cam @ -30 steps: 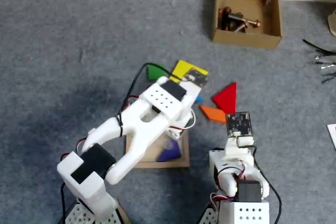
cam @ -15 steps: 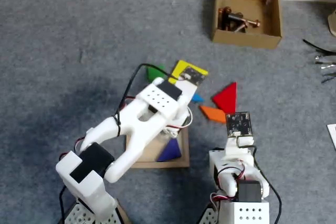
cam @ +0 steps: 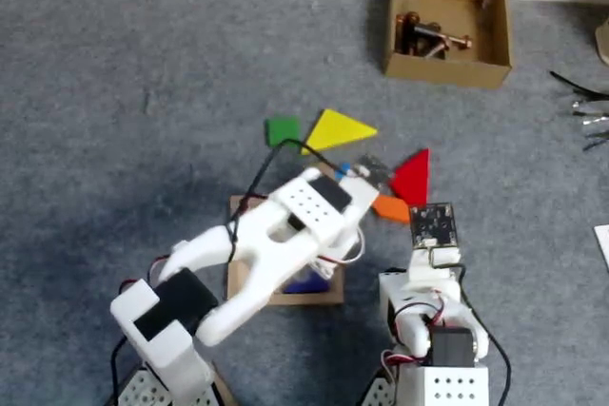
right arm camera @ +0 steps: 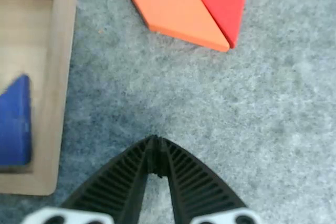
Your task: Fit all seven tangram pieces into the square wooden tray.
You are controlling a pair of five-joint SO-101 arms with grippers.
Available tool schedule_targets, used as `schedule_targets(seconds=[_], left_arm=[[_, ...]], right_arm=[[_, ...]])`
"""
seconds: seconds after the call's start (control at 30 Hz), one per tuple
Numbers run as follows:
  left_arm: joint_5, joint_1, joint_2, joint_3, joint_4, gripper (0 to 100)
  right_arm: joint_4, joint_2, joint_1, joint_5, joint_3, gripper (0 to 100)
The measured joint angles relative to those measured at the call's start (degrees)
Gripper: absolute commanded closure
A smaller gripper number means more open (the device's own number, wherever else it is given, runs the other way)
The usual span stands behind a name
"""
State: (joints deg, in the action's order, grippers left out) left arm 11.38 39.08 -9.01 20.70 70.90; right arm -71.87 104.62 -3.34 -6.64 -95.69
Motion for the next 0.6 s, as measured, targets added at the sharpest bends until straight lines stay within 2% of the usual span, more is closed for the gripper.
schedule_targets(seconds=[0.3, 0.4, 0.6], left_arm=[[0.0, 0.1, 0.0, 0.0, 0.0, 99], [-0.4, 2.4, 0.0, 0.0, 0.4, 99], [-11.3, 8.5, 0.1, 0.0, 3.7, 99]], right_arm=[[0.0, 0.0, 0.0, 0.0, 0.0, 99.3], [0.0, 0.0, 0.0, 0.0, 0.0, 99.3], [0.0, 0.0, 0.0, 0.0, 0.0, 99.3]])
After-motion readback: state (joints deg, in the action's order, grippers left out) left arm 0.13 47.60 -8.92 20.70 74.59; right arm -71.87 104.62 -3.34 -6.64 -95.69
